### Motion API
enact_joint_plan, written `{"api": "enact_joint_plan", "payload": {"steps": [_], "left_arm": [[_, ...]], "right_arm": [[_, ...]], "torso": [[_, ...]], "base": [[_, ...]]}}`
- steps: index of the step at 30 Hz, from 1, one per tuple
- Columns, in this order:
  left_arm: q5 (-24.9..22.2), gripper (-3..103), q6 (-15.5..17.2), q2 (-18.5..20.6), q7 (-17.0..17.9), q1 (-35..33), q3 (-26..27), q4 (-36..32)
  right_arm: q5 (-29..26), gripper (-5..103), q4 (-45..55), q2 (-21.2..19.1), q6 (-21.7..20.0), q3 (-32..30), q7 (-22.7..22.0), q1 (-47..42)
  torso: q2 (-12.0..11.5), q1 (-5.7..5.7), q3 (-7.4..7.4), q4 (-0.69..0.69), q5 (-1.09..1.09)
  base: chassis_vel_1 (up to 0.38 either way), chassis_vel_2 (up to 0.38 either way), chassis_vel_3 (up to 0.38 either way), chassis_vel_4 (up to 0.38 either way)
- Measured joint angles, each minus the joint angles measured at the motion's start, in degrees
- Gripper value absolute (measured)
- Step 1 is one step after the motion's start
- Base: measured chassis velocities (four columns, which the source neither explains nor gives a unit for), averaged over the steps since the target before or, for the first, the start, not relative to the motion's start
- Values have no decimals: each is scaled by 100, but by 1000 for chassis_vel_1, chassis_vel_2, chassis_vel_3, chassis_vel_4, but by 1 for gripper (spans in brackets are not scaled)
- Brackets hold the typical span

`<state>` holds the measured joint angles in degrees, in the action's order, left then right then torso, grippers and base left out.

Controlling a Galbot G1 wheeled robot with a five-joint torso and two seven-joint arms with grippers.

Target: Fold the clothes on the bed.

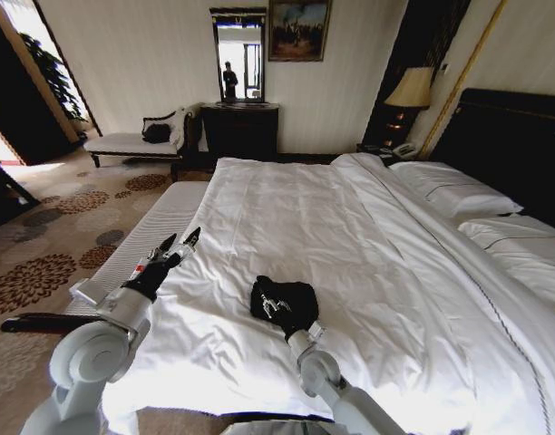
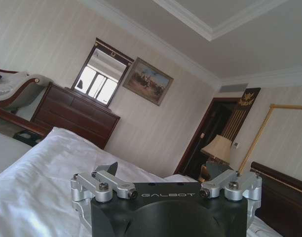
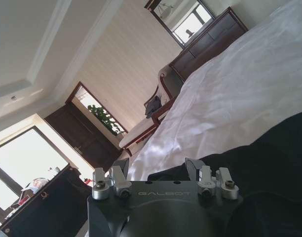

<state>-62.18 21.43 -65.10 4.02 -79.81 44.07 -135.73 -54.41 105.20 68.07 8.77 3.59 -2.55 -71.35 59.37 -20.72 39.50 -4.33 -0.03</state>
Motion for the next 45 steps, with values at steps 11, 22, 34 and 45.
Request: {"api": "enact_joint_plan", "payload": {"steps": [11, 22, 34, 45], "left_arm": [[18, 100, 1, -11, 4, 3, 16, 14], [-17, 100, -1, 53, 5, -247, 331, -149], [-54, 100, -27, 30, 9, -361, 499, -215], [-9, 100, -45, 1, 7, -307, 426, -123]], "right_arm": [[-901, 97, -55, -5, 11, -393, -283, 521], [-886, 100, -1024, 493, -338, 524, -515, 1389], [-363, 100, -1784, 778, -296, 1275, -343, 1622], [-290, 100, -1269, 531, -84, 1398, 4, 1492]], "torso": [[0, 0, 0, 0, 0], [0, 0, 0, 2, -1], [0, -1, 0, 0, -1], [0, 0, 0, 2, 0]], "base": [[0, 0, 0, 0], [0, 0, 0, 0], [0, 0, 0, 0], [0, 0, 0, 0]]}}
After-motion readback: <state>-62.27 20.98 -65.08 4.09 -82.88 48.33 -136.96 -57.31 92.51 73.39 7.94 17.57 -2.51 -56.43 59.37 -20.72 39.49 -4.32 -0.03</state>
